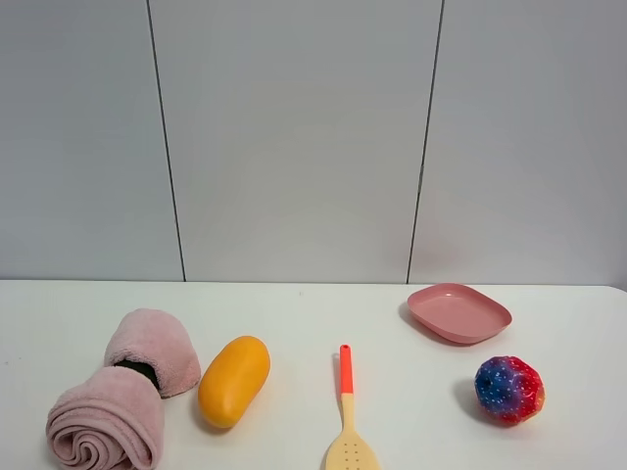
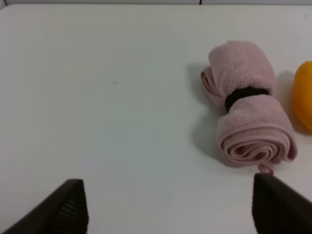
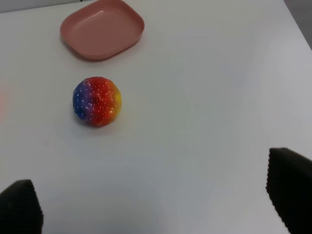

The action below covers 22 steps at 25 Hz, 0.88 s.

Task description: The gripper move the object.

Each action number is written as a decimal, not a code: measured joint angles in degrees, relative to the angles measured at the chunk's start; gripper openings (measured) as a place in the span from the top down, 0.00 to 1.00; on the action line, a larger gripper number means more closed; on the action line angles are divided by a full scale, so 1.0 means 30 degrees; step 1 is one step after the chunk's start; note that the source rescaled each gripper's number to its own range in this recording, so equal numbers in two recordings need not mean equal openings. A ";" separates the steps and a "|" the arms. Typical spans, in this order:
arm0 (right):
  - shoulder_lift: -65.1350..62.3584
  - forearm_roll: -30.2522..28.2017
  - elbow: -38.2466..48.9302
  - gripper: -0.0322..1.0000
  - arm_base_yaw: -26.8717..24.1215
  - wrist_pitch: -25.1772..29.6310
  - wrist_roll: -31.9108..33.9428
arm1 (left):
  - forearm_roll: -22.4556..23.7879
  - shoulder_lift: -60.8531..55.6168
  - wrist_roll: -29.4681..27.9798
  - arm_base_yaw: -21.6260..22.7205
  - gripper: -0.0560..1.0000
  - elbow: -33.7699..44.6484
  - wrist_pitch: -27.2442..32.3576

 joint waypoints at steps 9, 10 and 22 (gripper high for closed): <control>0.0000 0.0000 0.0000 0.00 0.0000 0.0000 0.0000 | 0.0000 0.0000 0.0000 0.0000 0.40 0.0000 -0.0012; 0.0000 0.0000 0.0000 0.00 0.0000 0.0000 0.0000 | 0.0000 0.0000 0.0000 0.0000 0.40 0.0000 -0.0012; 0.0000 0.0000 0.0000 0.00 0.0000 0.0000 0.0000 | 0.0000 0.0000 0.0000 0.0000 0.40 0.0000 -0.0012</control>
